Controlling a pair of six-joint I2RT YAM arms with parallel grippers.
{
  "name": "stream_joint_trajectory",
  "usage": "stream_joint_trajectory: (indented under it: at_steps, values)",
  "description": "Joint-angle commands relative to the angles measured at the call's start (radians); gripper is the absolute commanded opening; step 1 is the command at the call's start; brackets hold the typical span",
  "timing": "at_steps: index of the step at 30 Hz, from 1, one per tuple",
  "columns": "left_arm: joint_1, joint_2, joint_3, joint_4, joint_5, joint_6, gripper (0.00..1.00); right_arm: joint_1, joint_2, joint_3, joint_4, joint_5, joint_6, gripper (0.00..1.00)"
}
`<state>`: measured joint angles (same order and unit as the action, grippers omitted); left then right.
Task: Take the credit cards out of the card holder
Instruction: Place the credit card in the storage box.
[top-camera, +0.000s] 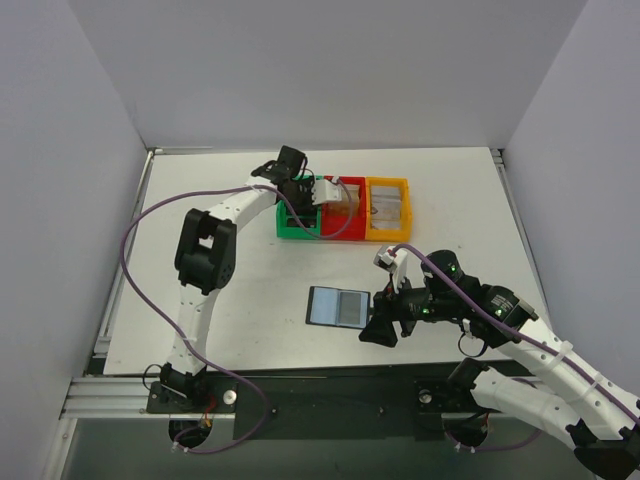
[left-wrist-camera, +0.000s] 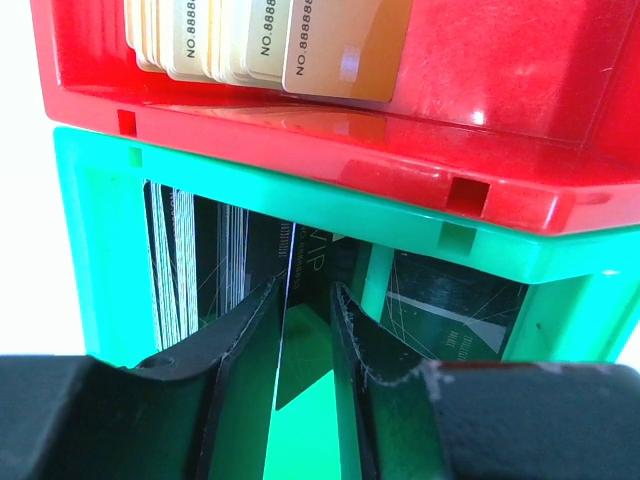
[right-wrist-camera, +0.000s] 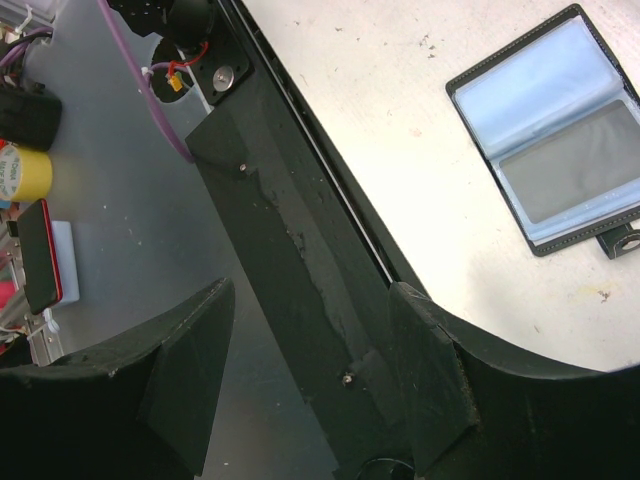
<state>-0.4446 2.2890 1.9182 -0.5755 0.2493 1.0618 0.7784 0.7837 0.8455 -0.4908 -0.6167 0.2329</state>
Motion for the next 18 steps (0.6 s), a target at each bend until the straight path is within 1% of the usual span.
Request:
stream_joint_trajectory:
  at_steps: [1, 8, 13, 15, 17, 18]
  values:
    - [-0.003, -0.06, 0.007, 0.045, -0.004, 0.001, 0.36, -0.005, 0.002, 0.027, 0.003, -0.021, -0.01, 0.58]
    - [-0.011, -0.106, 0.011, 0.054, -0.03, 0.009, 0.37, -0.005, -0.001, 0.027, 0.004, -0.023, -0.009, 0.58]
    - [-0.017, -0.166, 0.013, 0.1, -0.056, -0.02, 0.37, -0.007, -0.004, 0.027, 0.003, -0.029, -0.003, 0.58]
    - [-0.026, -0.206, 0.01, 0.135, -0.094, -0.052, 0.4, -0.007, -0.009, 0.026, 0.003, -0.028, -0.001, 0.58]
    - [-0.043, -0.256, 0.004, 0.185, -0.168, -0.118, 0.43, -0.005, -0.012, 0.027, 0.003, -0.025, -0.001, 0.58]
    - [-0.049, -0.299, -0.005, 0.199, -0.221, -0.153, 0.47, -0.005, -0.012, 0.03, 0.003, -0.022, 0.0, 0.58]
